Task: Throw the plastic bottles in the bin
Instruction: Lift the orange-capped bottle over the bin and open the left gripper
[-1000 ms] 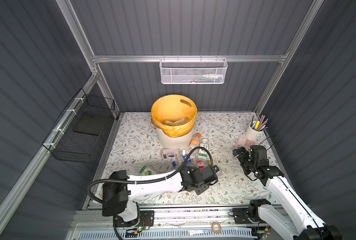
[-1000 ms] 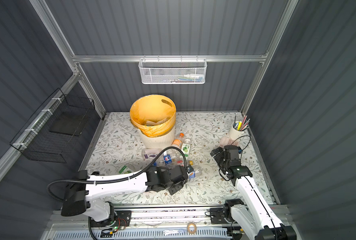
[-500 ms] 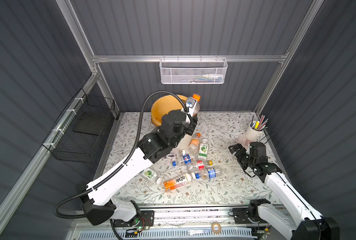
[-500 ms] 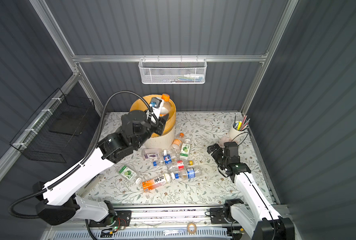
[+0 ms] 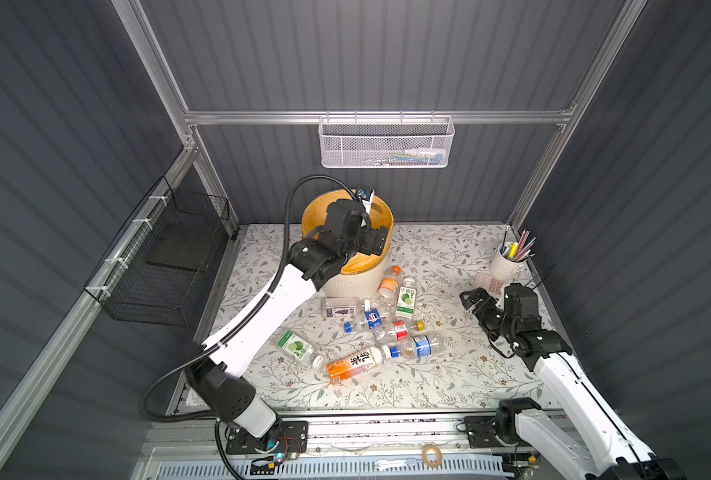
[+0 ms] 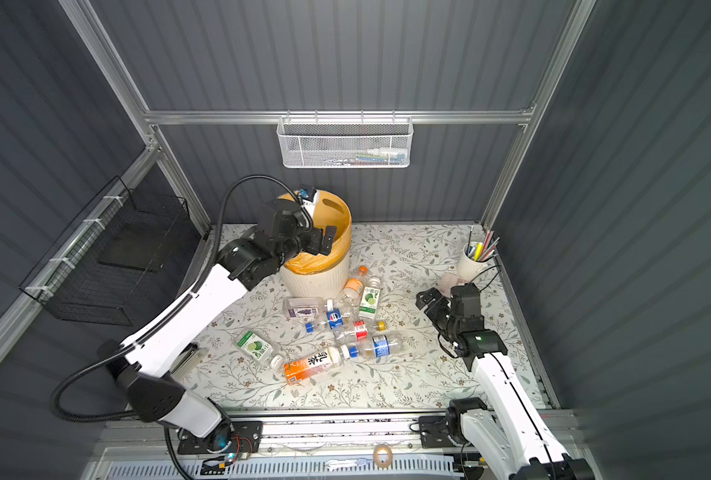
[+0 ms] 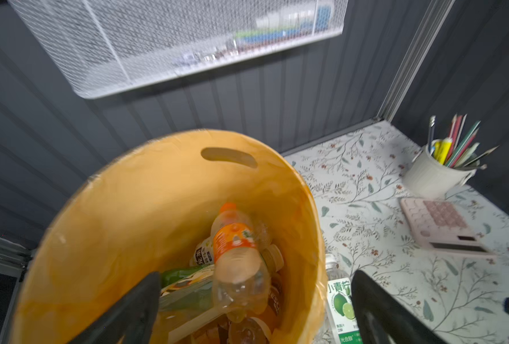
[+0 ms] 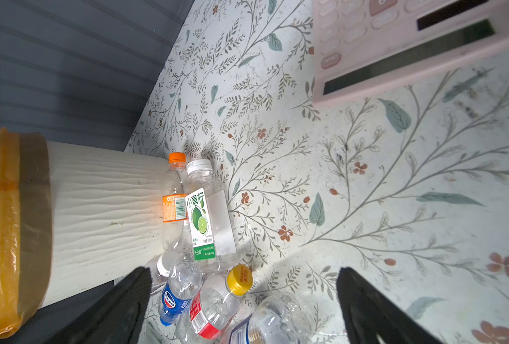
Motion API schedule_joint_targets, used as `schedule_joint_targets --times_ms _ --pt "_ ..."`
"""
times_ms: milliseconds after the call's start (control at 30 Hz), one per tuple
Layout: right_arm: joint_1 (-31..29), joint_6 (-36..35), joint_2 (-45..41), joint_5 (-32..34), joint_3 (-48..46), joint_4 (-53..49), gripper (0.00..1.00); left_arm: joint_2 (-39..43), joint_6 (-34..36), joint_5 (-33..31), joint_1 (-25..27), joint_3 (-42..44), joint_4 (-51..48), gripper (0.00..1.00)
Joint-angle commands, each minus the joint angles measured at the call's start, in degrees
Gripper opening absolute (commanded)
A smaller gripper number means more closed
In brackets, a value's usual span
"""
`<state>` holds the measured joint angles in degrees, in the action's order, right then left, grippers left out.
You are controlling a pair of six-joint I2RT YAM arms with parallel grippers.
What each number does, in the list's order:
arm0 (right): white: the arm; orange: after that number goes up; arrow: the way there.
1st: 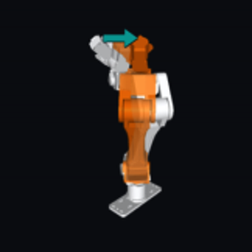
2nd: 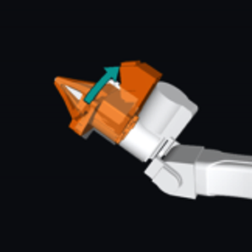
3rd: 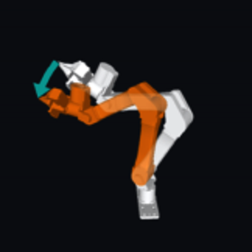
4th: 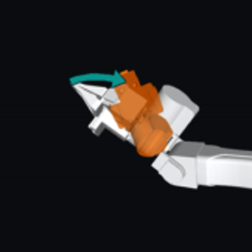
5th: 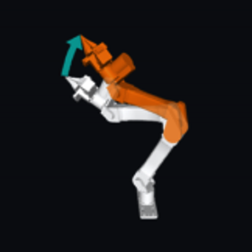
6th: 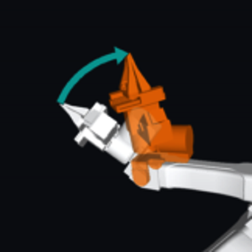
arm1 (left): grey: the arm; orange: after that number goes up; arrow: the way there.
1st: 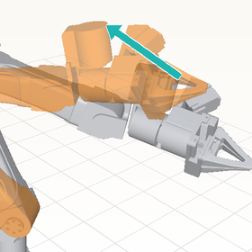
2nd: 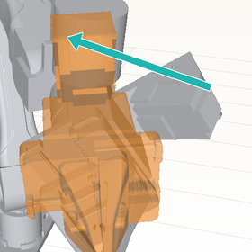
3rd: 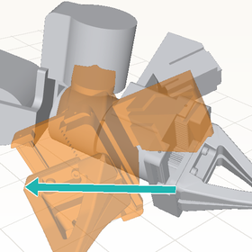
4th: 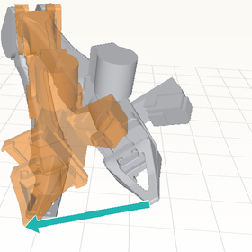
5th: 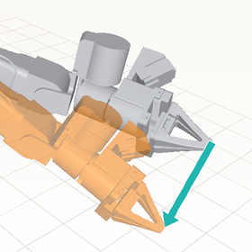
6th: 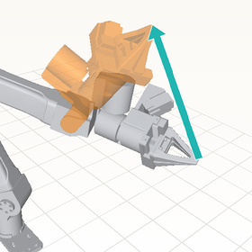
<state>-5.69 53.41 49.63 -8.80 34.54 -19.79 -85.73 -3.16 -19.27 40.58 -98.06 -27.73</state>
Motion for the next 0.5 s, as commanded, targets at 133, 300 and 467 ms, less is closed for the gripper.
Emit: schedule_joint_targets --times_ms 133,300,467 --pt "-2.9 6.1 -1.5 3.4 1.0 -7.2 0.99 13.0 -3.2 -4.1 0.2 10.9 7.2 0.99" --pt "-9.7 16.5 -1.9 7.5 0.4 -11.4 0.99 18.0 -5.5 -7.0 0.4 20.0 6.9 0.99" --pt "-17.7 29.9 -1.8 11.1 0.2 -16.0 0.99 21.5 -7.1 -8.3 0.6 25.9 5.0 0.99"
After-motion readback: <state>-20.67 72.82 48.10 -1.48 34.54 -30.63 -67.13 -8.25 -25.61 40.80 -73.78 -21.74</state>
